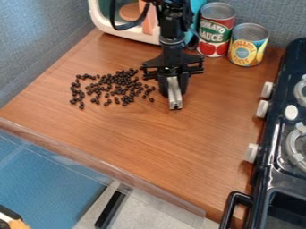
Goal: Sweep into pile
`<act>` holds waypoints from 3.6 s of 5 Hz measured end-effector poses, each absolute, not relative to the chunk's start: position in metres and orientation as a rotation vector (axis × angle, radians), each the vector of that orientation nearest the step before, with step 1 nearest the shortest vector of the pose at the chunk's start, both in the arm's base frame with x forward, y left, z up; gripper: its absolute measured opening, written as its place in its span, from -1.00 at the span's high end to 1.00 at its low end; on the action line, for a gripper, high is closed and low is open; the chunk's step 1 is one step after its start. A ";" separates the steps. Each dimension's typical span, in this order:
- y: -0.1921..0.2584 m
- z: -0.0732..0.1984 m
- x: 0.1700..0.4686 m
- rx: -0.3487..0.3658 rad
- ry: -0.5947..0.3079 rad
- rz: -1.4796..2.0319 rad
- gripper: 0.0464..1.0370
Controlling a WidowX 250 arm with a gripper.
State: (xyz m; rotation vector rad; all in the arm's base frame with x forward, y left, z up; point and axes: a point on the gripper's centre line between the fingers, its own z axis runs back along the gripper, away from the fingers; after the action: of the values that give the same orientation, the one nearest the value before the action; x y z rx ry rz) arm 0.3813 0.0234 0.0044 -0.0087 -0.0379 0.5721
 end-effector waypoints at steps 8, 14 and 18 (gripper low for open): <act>0.135 0.002 0.311 -0.033 -0.024 0.742 0.31; 0.108 0.020 0.310 -0.179 0.062 0.761 0.31; 0.047 0.045 0.366 -0.125 -0.064 0.648 0.31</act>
State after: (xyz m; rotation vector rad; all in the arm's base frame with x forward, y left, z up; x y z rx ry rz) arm 0.3659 0.0472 0.0450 -0.1250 -0.0643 0.6482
